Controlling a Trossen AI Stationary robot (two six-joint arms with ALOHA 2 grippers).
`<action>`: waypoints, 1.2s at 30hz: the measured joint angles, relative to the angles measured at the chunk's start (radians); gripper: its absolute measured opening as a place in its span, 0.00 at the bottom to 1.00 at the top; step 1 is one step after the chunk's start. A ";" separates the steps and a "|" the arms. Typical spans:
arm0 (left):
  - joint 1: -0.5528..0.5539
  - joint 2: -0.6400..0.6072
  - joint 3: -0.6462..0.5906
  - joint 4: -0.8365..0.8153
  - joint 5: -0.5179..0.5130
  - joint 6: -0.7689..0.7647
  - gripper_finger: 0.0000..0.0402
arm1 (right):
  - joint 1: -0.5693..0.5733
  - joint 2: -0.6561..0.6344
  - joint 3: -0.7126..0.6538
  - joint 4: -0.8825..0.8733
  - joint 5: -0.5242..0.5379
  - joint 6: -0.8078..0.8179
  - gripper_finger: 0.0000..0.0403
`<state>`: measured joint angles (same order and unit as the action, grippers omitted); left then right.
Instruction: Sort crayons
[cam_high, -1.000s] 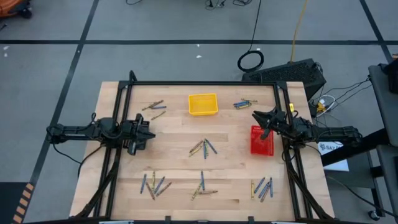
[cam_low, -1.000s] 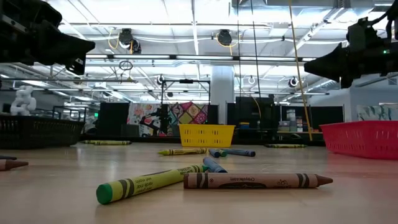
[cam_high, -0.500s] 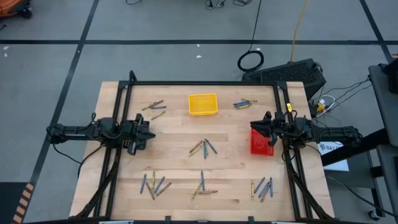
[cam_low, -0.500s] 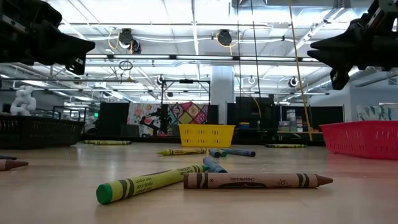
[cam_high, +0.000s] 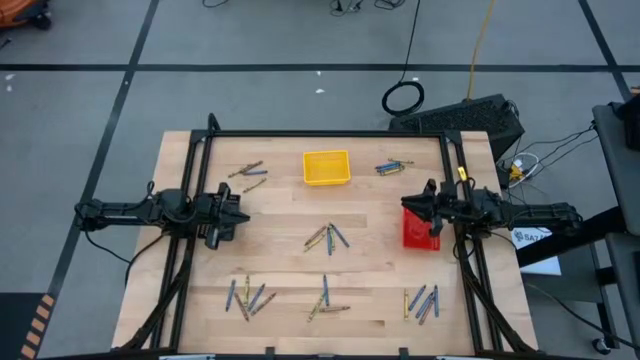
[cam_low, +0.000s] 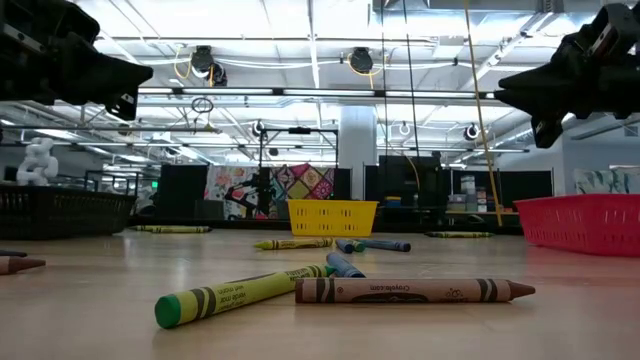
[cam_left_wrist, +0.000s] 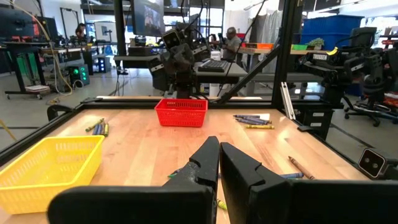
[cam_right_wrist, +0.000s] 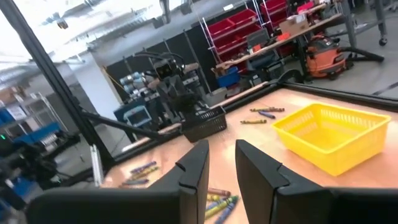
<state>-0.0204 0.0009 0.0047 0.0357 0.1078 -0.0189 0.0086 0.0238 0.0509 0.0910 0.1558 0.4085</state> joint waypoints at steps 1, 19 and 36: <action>0.000 0.000 0.000 0.000 0.000 0.000 0.05 | 0.000 0.000 0.000 -0.002 0.003 -0.017 0.16; 0.000 0.000 0.000 0.010 -0.007 0.190 0.05 | 0.000 0.000 0.000 0.002 0.084 -0.214 0.27; 0.000 0.000 0.000 0.012 -0.007 0.183 0.05 | 0.000 0.000 0.000 -0.017 0.077 -0.215 0.29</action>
<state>-0.0203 0.0007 0.0046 0.0472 0.1005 0.1646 0.0082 0.0235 0.0513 0.0737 0.2327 0.1932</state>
